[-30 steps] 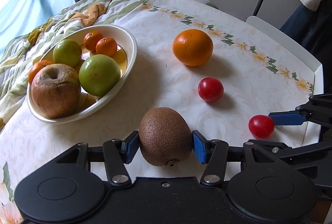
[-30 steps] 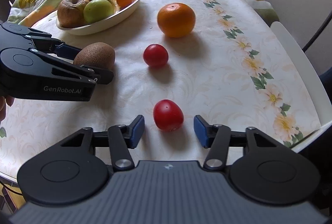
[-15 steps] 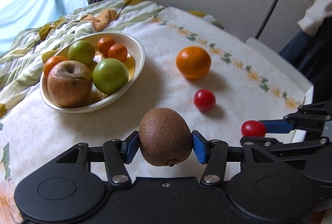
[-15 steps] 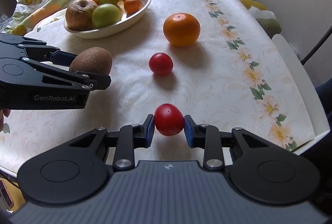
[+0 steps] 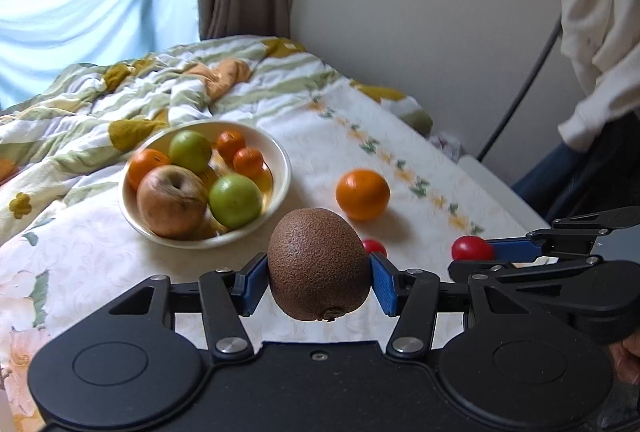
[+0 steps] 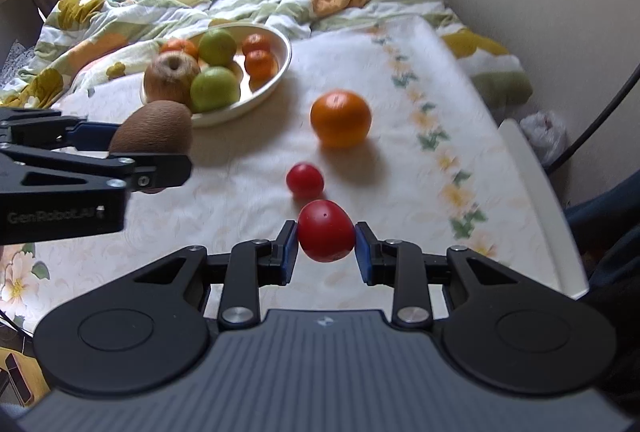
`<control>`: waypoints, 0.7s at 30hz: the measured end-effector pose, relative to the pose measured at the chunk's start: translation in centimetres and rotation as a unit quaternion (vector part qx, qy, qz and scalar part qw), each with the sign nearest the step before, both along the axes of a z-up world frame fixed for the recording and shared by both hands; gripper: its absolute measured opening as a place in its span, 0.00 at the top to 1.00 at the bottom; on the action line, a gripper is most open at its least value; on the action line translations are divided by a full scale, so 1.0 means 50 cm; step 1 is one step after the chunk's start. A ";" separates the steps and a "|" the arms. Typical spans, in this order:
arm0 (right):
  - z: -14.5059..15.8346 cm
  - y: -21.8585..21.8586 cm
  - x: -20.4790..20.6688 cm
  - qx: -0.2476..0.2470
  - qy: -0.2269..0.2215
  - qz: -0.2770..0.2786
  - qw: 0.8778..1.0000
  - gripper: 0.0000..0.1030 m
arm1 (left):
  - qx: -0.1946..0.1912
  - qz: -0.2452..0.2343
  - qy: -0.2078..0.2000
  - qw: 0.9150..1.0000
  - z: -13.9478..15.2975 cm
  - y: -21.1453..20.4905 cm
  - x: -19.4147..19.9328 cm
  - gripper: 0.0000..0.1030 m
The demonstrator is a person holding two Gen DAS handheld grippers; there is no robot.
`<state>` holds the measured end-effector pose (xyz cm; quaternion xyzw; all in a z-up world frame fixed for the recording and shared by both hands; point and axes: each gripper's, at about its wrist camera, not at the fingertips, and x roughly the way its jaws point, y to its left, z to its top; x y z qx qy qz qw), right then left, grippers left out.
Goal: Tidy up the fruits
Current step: 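Carry the kiwi into the white bowl and open the left gripper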
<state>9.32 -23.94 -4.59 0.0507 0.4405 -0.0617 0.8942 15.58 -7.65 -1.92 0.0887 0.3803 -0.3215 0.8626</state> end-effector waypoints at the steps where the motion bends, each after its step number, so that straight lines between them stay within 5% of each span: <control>1: 0.008 -0.005 0.001 0.001 -0.002 0.001 1.000 0.56 | -0.003 0.004 -0.002 1.000 0.008 0.003 0.000 0.44; 12: 0.082 -0.054 0.047 -0.019 -0.019 0.062 0.998 0.56 | -0.012 0.083 -0.023 0.996 0.066 0.022 0.019 0.43; 21: 0.123 -0.097 0.161 -0.014 -0.035 0.173 0.984 0.56 | -0.020 0.205 -0.029 0.978 0.102 0.008 0.073 0.43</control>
